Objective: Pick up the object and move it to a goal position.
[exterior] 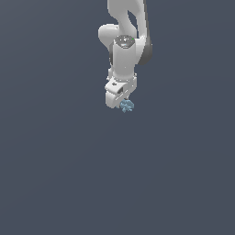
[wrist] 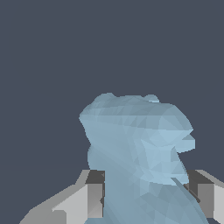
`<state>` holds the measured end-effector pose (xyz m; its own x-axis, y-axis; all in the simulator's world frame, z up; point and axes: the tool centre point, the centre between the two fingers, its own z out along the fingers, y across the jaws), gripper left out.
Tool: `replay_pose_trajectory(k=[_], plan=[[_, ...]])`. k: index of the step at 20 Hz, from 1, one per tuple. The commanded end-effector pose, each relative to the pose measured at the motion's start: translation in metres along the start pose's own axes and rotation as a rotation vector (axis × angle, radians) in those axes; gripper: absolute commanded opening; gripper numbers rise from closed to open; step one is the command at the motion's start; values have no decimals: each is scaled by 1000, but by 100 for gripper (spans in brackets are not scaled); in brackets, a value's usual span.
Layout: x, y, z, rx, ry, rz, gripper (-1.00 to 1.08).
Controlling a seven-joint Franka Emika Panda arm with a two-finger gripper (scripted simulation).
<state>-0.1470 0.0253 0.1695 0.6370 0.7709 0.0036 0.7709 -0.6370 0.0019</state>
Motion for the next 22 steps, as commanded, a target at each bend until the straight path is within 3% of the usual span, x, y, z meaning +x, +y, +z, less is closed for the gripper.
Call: replay_pose_trajectory(k=[1, 12, 22], plan=[[2, 1, -22, 1, 0, 0, -100], [9, 7, -86, 2, -2, 0, -100], [11, 9, -97, 2, -3, 0, -100]])
